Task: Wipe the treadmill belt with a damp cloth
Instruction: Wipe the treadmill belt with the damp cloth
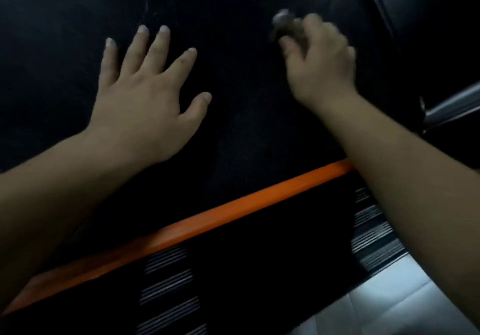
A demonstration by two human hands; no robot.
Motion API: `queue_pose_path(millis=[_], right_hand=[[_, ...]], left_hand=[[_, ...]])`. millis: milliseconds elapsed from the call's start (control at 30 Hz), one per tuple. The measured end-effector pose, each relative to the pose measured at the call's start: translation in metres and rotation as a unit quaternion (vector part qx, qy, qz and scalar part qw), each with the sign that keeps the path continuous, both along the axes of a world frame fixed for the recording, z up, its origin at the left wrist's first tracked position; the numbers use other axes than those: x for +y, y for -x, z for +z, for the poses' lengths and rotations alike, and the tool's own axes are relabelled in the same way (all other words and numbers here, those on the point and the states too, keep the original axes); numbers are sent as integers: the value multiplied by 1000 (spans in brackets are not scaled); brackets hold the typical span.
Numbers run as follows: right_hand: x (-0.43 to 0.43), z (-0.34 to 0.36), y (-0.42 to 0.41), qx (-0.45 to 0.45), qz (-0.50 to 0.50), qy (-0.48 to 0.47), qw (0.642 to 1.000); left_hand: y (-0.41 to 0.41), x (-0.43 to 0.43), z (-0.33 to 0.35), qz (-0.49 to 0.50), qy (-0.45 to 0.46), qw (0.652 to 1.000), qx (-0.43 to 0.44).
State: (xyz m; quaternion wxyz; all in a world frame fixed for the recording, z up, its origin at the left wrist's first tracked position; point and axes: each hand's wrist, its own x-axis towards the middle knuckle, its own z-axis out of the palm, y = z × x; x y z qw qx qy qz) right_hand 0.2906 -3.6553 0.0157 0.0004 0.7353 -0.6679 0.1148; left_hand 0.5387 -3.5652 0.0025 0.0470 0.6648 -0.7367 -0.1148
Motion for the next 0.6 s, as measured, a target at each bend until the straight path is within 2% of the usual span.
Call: queue_pose_path(millis=[67,133,233,300,367,433,533,600], right_hand=[[40,1,-19,-25,112,-13,993],[49,7,-7,-2,139,-19,990],[20,11,38,72,23,-11,997],[5,20,67,76,-111,-15,991],[3,22,71,70,-191,-20,979],[14,16,47,88,-170,-31,981],[44,6,22,92,-49,-16,994],[45,12,30,115,-44,-15,992]], left_hand=[[3,2,-1,11,6,1000,9],[6,2,-4,14,18,1000,15],[7,3,-6,14,33,999,5],[8,4,-8,13,44,999,1],[8,4,-9,12,59,998,3],[7,4,-10,15,66,998,5],[3,7,-10,12,67,998,3],[-1,7,-9,5,64,998,-2]])
